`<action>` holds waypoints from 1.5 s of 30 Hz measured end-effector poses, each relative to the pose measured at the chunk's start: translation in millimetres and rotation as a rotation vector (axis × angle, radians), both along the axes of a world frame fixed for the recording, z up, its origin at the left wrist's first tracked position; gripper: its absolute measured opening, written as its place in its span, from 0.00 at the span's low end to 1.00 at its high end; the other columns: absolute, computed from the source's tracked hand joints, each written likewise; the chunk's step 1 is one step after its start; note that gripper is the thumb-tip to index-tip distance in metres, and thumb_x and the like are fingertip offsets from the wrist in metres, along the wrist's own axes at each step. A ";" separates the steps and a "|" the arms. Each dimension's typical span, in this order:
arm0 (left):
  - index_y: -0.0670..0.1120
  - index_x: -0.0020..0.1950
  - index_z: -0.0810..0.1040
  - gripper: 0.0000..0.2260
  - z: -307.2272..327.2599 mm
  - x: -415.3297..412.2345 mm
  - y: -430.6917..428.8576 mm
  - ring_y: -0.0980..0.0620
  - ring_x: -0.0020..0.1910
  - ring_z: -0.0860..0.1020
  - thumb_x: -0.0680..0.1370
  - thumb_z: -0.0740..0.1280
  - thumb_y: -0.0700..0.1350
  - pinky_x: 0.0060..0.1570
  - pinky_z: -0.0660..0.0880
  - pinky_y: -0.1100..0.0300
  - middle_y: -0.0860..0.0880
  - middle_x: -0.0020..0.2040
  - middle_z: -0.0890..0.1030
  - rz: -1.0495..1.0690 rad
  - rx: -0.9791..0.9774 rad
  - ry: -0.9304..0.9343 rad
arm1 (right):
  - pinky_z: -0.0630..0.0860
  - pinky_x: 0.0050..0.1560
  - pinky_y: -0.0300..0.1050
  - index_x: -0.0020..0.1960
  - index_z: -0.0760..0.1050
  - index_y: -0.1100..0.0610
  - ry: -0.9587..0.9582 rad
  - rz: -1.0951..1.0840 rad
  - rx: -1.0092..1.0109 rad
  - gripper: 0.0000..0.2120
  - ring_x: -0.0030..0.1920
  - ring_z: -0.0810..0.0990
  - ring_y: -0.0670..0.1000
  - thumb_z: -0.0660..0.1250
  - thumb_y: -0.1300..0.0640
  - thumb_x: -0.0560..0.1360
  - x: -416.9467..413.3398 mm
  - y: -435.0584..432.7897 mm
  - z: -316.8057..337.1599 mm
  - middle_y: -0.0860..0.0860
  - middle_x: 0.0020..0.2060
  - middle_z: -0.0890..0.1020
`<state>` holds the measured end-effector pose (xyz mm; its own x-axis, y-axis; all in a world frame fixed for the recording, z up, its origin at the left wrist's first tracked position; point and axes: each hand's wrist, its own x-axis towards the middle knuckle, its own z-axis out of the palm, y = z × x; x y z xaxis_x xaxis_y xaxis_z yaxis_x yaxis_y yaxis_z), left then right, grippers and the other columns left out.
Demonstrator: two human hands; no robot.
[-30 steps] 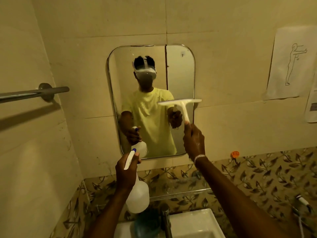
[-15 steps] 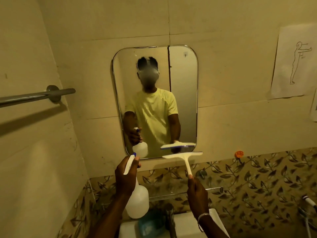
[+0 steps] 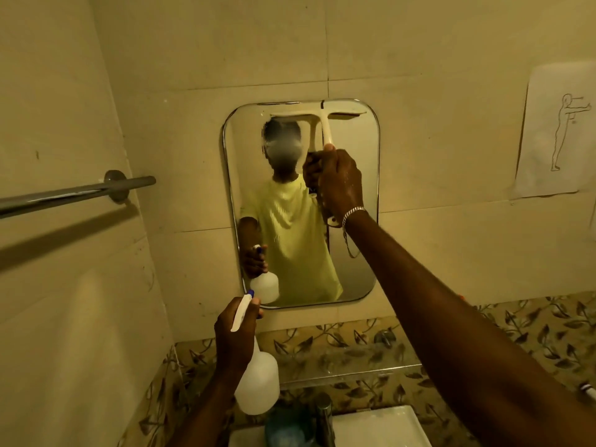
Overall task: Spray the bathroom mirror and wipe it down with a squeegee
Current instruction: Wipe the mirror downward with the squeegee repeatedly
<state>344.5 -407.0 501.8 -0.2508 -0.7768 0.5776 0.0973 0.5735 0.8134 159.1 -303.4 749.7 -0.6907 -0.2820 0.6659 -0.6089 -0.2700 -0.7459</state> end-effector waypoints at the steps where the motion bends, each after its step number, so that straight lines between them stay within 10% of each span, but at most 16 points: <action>1: 0.44 0.50 0.83 0.07 0.1 0.5 -1.2 0.49 0.43 0.85 0.81 0.67 0.45 0.45 0.82 0.53 0.47 0.40 0.86 0.001 0.001 0.002 | 0.83 0.52 0.64 0.55 0.78 0.60 -0.003 -0.003 -0.002 0.24 0.47 0.85 0.61 0.53 0.43 0.86 0.3 -4.0 7.4 0.60 0.46 0.85; 20: 0.40 0.52 0.83 0.07 0.2 -10.7 -15.6 0.50 0.44 0.84 0.82 0.66 0.41 0.46 0.81 0.55 0.45 0.42 0.85 0.009 -0.018 -0.023 | 0.84 0.45 0.58 0.60 0.76 0.63 0.001 -0.002 0.053 0.21 0.44 0.84 0.61 0.54 0.47 0.87 13.7 -17.9 -24.3 0.62 0.46 0.84; 26: 0.41 0.49 0.83 0.07 -6.7 -12.1 -17.5 0.52 0.42 0.84 0.82 0.67 0.42 0.45 0.83 0.52 0.49 0.39 0.85 0.015 -0.020 -0.026 | 0.69 0.25 0.32 0.52 0.76 0.53 -0.042 -0.061 0.084 0.16 0.27 0.72 0.43 0.54 0.45 0.86 22.2 -15.8 -160.0 0.52 0.32 0.77; 35: 0.46 0.46 0.83 0.09 -14.4 -5.7 -22.5 0.54 0.39 0.84 0.82 0.66 0.45 0.43 0.83 0.47 0.49 0.38 0.85 -0.001 -0.004 -0.043 | 0.73 0.29 0.34 0.47 0.76 0.48 -0.342 -0.037 0.287 0.21 0.30 0.78 0.43 0.52 0.35 0.76 54.2 4.3 -333.9 0.49 0.32 0.78; 41: 0.48 0.45 0.83 0.09 -14.2 1.5 -12.7 0.53 0.40 0.84 0.81 0.65 0.48 0.44 0.83 0.50 0.51 0.37 0.85 -0.024 -0.012 -0.022 | 0.84 0.50 0.55 0.49 0.79 0.54 -0.548 -0.011 0.452 0.21 0.42 0.83 0.51 0.54 0.41 0.83 69.7 21.6 -369.3 0.53 0.40 0.84; 45: 0.48 0.45 0.83 0.08 -12.6 5.4 -14.0 0.53 0.40 0.84 0.82 0.66 0.44 0.44 0.83 0.46 0.51 0.37 0.85 -0.007 -0.021 -0.015 | 0.73 0.29 0.39 0.46 0.76 0.51 -0.366 -0.002 0.236 0.23 0.28 0.73 0.42 0.52 0.35 0.78 73.8 19.8 -291.5 0.47 0.29 0.76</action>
<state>349.8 -421.1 489.2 -0.2649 -0.7628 0.5899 0.0889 0.5898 0.8026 232.9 -283.6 458.1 -0.8702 -0.3952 0.2943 -0.2931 -0.0650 -0.9539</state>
